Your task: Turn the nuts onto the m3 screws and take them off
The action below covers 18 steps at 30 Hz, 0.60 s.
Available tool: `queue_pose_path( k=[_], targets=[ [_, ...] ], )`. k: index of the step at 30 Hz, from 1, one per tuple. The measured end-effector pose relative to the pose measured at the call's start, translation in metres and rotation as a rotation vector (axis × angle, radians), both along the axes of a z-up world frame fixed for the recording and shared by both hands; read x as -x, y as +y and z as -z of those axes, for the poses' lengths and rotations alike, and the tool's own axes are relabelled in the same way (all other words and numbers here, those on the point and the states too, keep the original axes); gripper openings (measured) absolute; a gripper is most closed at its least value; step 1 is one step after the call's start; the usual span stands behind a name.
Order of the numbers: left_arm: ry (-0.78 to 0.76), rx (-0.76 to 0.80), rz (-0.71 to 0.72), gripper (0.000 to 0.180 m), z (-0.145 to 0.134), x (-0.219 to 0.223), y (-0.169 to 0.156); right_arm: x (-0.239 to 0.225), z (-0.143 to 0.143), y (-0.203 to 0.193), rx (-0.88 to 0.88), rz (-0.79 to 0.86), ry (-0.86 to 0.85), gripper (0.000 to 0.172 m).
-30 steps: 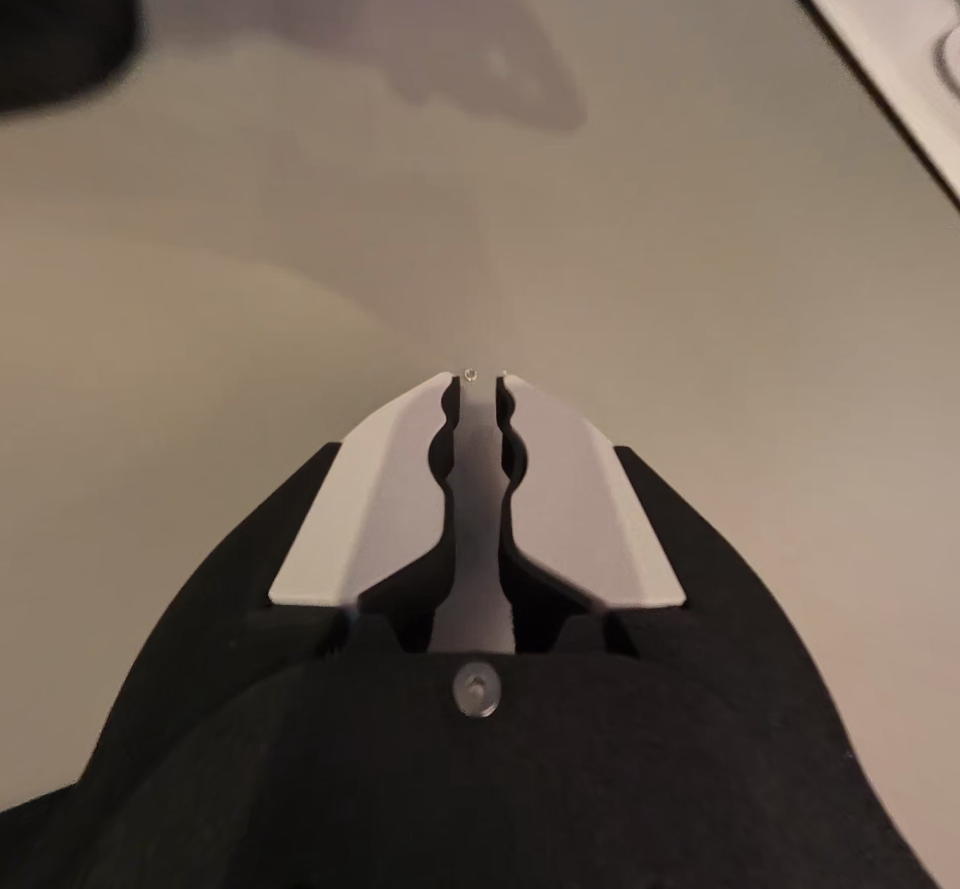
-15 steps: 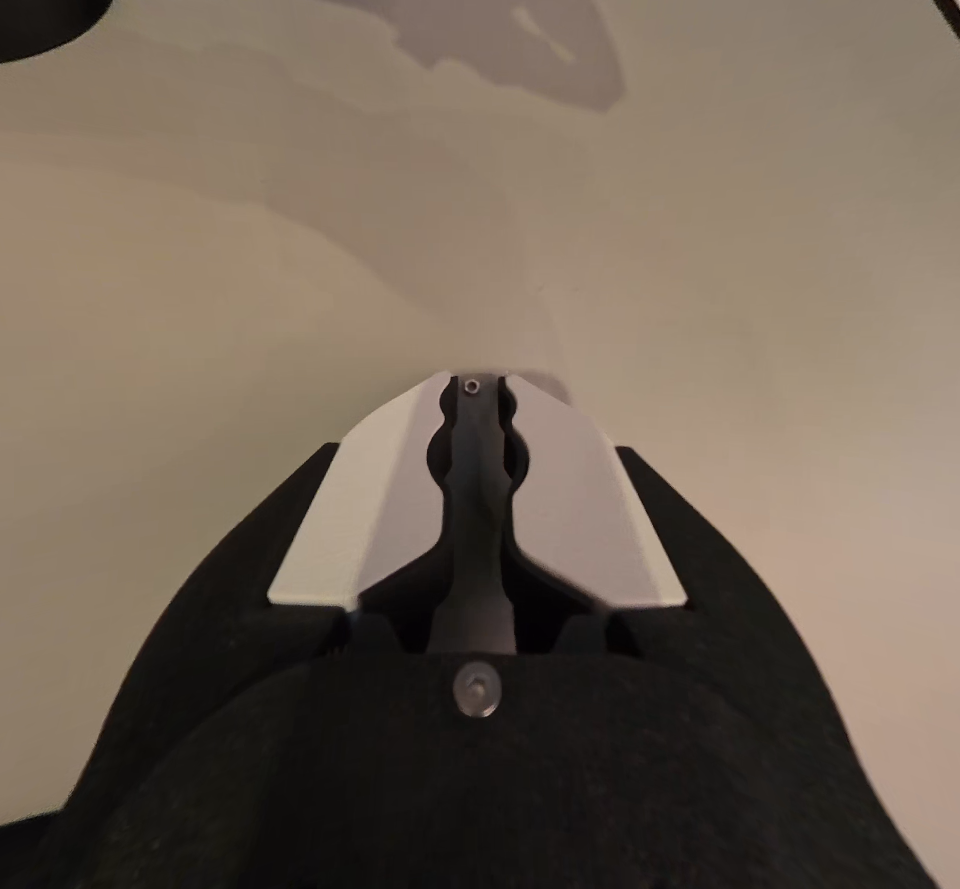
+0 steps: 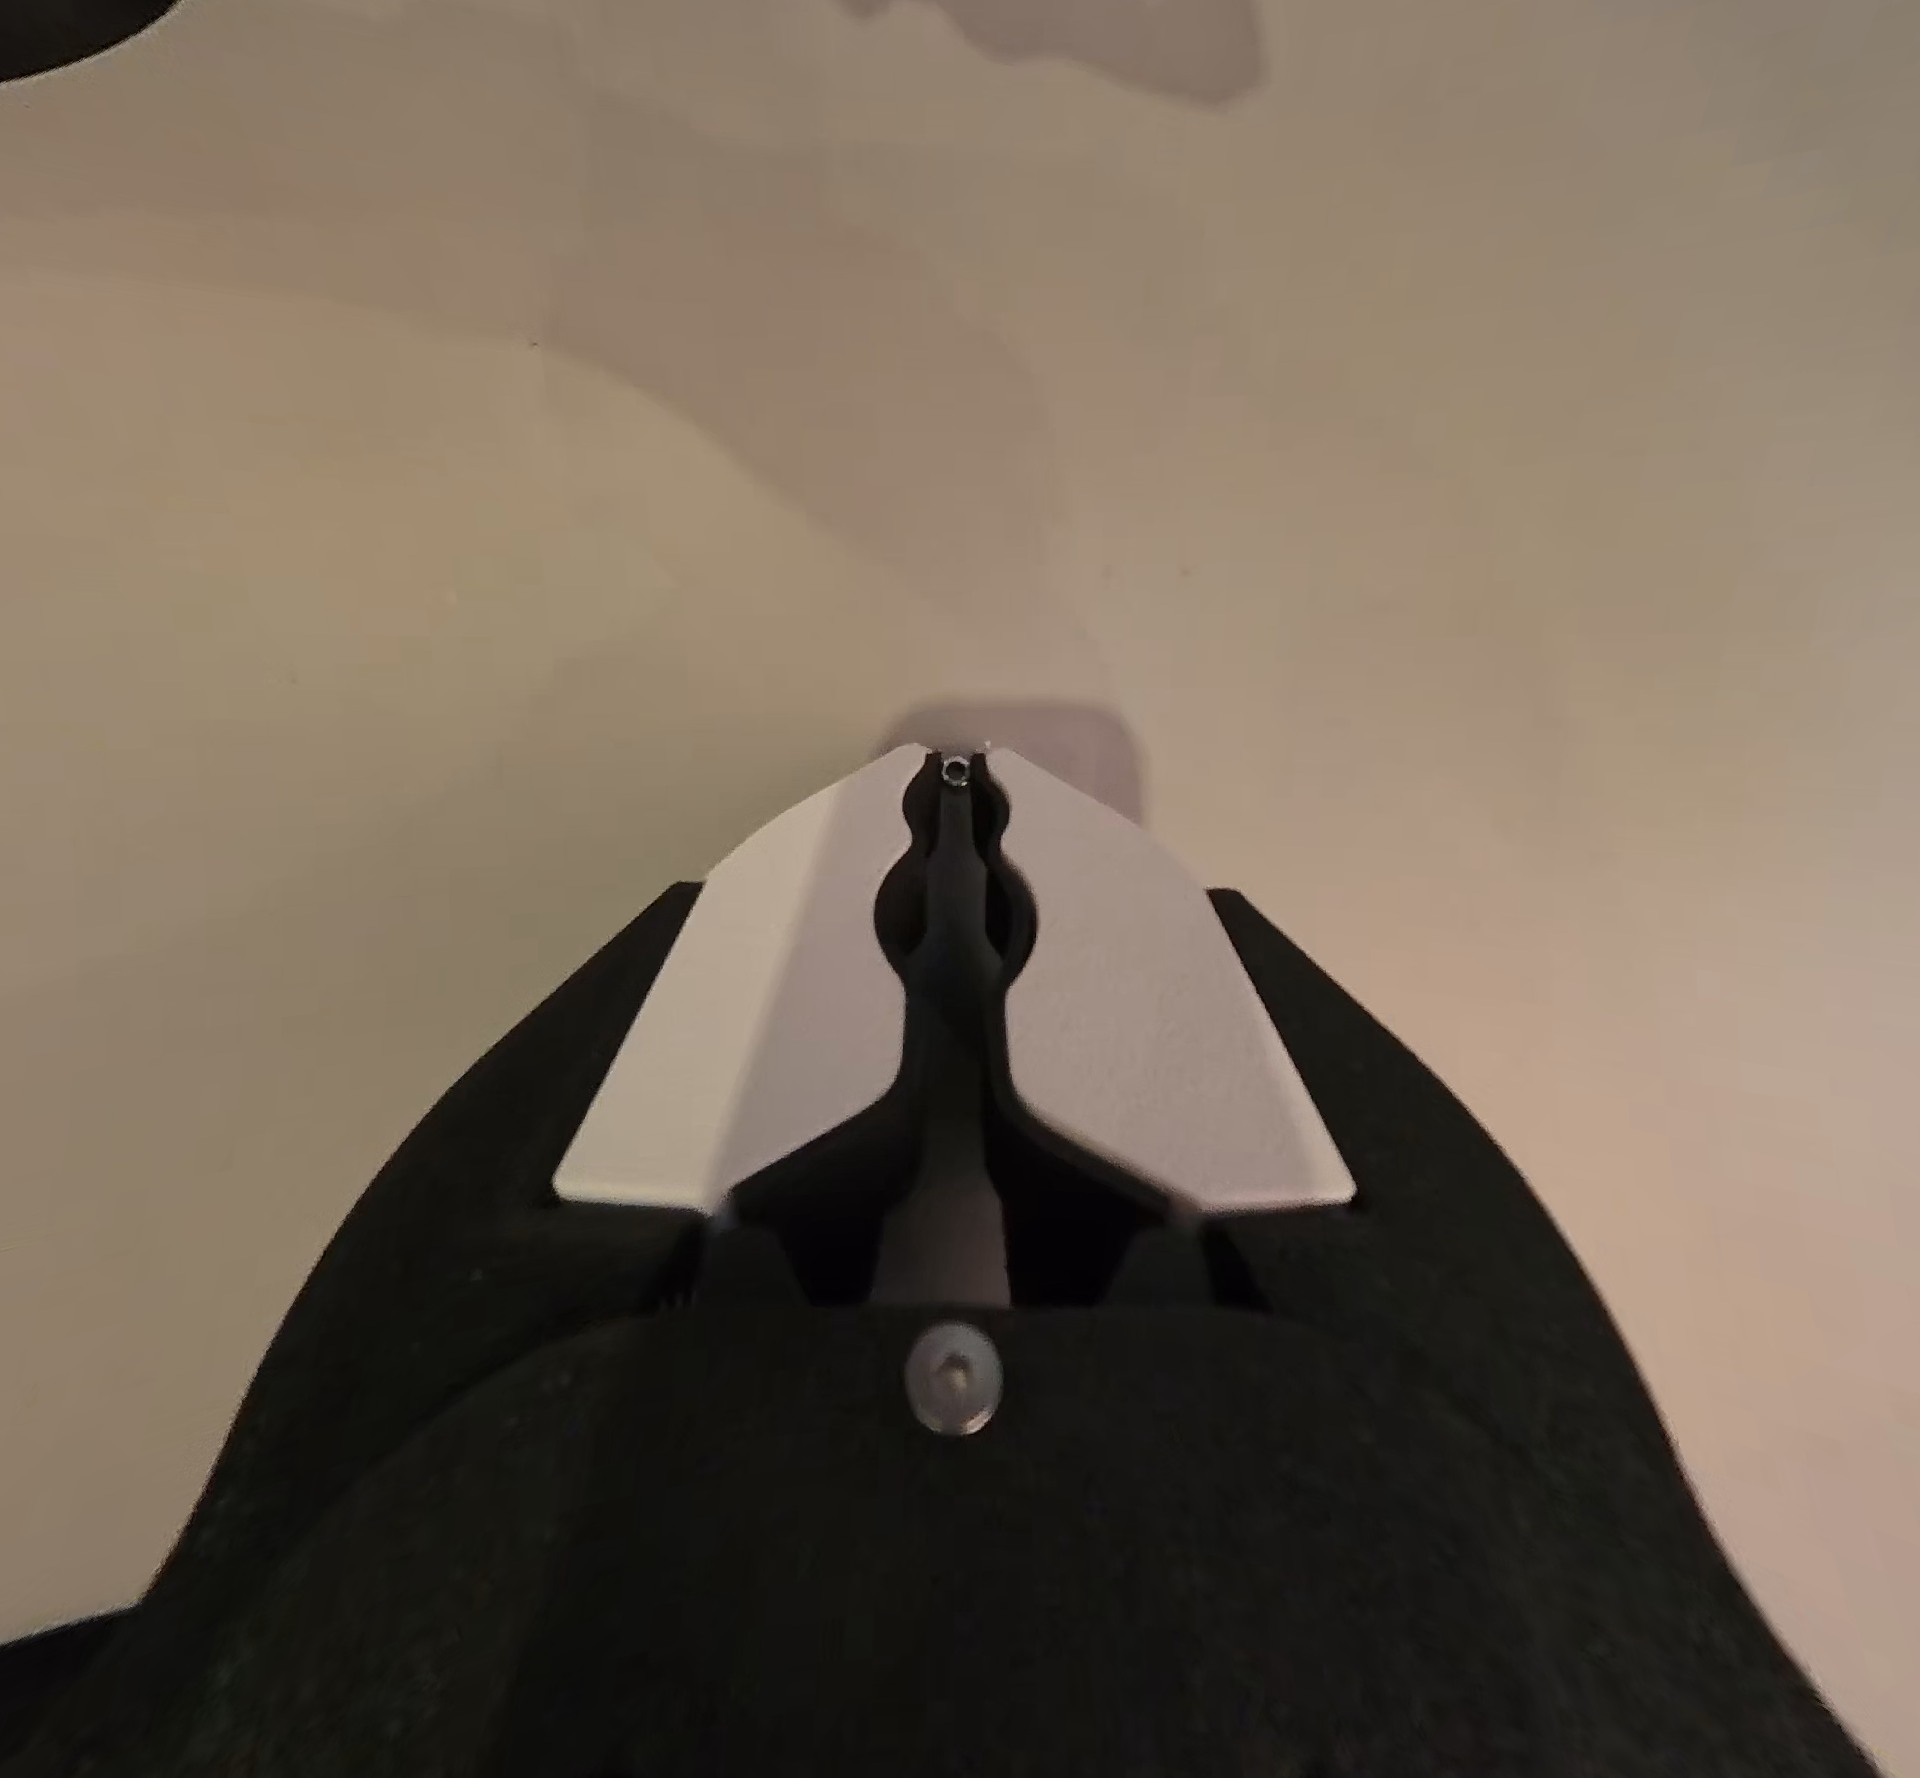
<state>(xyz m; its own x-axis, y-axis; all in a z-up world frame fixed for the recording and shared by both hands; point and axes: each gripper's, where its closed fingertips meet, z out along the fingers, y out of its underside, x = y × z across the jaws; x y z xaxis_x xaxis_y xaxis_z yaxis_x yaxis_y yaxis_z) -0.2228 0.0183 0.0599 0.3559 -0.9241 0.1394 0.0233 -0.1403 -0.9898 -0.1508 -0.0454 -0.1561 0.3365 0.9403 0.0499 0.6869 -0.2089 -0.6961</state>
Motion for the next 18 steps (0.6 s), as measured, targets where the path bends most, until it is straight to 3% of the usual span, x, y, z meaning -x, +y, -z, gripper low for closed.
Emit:
queue_pose_path(
  k=[6, 9, 12, 18],
  targets=[
    [0.122, -0.032, 0.016, 0.002, 0.019, -0.004, 0.000, 0.000, -0.001, -0.002, 0.016, -0.018, 0.037, 0.006],
    [0.214, -0.020, 0.063, 0.002, 0.040, -0.010, -0.003, 0.003, -0.018, -0.006, 0.016, -0.038, 0.121, 0.005],
    [0.286, -0.017, 0.109, 0.002, 0.056, -0.016, -0.008, 0.006, -0.055, -0.008, -0.044, -0.070, 0.230, 0.005],
    [0.314, -0.005, 0.203, 0.002, 0.063, -0.032, -0.023, 0.010, -0.158, -0.011, -0.160, -0.178, 0.427, 0.005]
  ],
)
